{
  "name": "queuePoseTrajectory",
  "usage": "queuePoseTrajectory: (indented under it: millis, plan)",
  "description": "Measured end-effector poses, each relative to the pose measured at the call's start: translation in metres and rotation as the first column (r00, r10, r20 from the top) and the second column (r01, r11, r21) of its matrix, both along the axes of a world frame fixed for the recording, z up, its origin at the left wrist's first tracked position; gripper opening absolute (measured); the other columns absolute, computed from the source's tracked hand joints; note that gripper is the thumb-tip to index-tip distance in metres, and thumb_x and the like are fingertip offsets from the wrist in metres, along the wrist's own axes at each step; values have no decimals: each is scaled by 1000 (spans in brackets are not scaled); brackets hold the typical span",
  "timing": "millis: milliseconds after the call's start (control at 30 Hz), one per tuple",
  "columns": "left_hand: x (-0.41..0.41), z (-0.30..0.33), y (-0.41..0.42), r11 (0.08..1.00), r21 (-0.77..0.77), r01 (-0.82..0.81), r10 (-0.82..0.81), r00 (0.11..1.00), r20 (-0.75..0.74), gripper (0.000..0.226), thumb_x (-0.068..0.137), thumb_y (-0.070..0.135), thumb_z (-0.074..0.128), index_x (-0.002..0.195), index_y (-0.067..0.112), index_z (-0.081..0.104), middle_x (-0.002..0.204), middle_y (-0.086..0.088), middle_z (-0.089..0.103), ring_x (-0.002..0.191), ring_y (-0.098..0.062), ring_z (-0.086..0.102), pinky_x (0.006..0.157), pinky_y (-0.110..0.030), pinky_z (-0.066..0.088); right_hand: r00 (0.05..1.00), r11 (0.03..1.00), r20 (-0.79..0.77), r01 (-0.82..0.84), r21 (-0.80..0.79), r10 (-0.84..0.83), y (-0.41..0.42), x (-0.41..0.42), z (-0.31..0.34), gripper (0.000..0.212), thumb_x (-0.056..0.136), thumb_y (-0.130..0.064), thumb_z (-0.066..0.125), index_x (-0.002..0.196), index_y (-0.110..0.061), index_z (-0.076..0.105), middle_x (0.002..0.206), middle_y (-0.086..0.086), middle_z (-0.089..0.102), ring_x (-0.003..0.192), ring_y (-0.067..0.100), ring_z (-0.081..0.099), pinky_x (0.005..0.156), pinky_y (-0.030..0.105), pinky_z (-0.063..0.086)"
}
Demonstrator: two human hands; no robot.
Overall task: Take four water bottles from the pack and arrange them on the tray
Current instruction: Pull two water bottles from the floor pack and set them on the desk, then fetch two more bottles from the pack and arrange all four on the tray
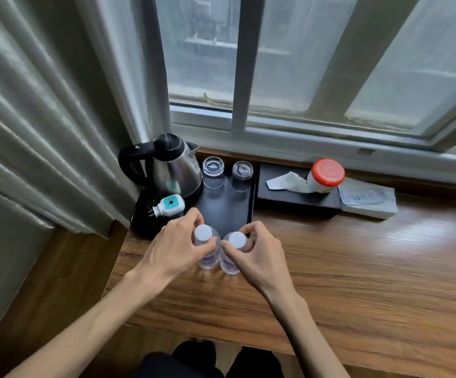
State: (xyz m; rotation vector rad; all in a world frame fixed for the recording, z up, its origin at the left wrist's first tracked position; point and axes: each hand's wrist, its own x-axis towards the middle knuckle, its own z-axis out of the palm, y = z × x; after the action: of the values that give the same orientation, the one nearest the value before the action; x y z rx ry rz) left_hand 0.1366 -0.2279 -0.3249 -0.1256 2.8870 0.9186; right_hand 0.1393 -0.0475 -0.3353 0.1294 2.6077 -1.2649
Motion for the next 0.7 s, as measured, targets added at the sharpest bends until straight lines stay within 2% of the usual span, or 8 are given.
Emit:
queuePoseTrajectory:
  millis: [100,167,267,367,433,533,600,700]
  plan:
    - [7,11,0,988,-152,29,-31,999,-15,39,73,61,63,87,27,49,70,6,60,69,-20,64,62,-37,52,999,993,37,38,-112,-34,12,8,0,52,67,-57,74,109,-30,59,70,-4,69,67,9,67,68,43,59]
    - [9,21,3,961,-274,25,-53,994,-96,43,76,62,63,96,25,53,78,6,59,78,-26,67,64,-36,50,998,989,41,60,-131,-56,24,13,2,50,71,-51,76,114,-31,59,75,-3,70,69,9,70,68,45,61]
    - [10,35,16,970,-241,2,-58,972,-227,41,80,54,67,100,20,59,78,7,49,74,-27,63,62,-34,47,991,975,42,131,-178,-125,52,25,6,43,73,-51,70,112,-36,60,80,-3,72,71,11,73,71,48,61]
    - [13,47,49,978,-190,86,-143,939,-313,40,79,53,64,100,20,61,80,10,49,70,-17,55,63,-34,52,982,966,24,189,-179,-187,94,45,9,40,76,-48,68,114,-35,61,83,-5,72,75,9,72,74,47,61]
    - [16,50,85,971,-161,178,-220,929,-297,45,75,59,57,102,22,61,86,10,55,76,-14,57,69,-35,54,974,960,-3,225,-167,-229,128,60,12,39,82,-41,70,118,-32,61,85,-7,72,79,6,71,77,41,61]
    - [27,42,154,945,-128,299,-320,927,-196,53,71,64,51,108,27,59,99,13,56,89,-12,59,78,-37,55,959,955,-47,271,-122,-278,185,93,15,42,87,-33,72,126,-24,60,93,-11,69,86,0,66,78,22,58]
    - [36,32,205,908,-101,407,-417,901,-120,61,70,65,51,119,27,58,114,12,55,98,-12,61,84,-38,54,942,942,-65,323,-86,-329,226,117,14,48,88,-33,72,131,-21,58,106,-11,68,95,1,64,83,22,57]
    - [49,18,279,844,-78,531,-535,843,-59,67,77,55,64,133,23,52,133,6,52,115,-17,59,95,-39,51,906,910,-84,414,-23,-415,290,151,5,62,88,-34,72,143,-20,48,130,-6,61,116,9,59,97,32,53]
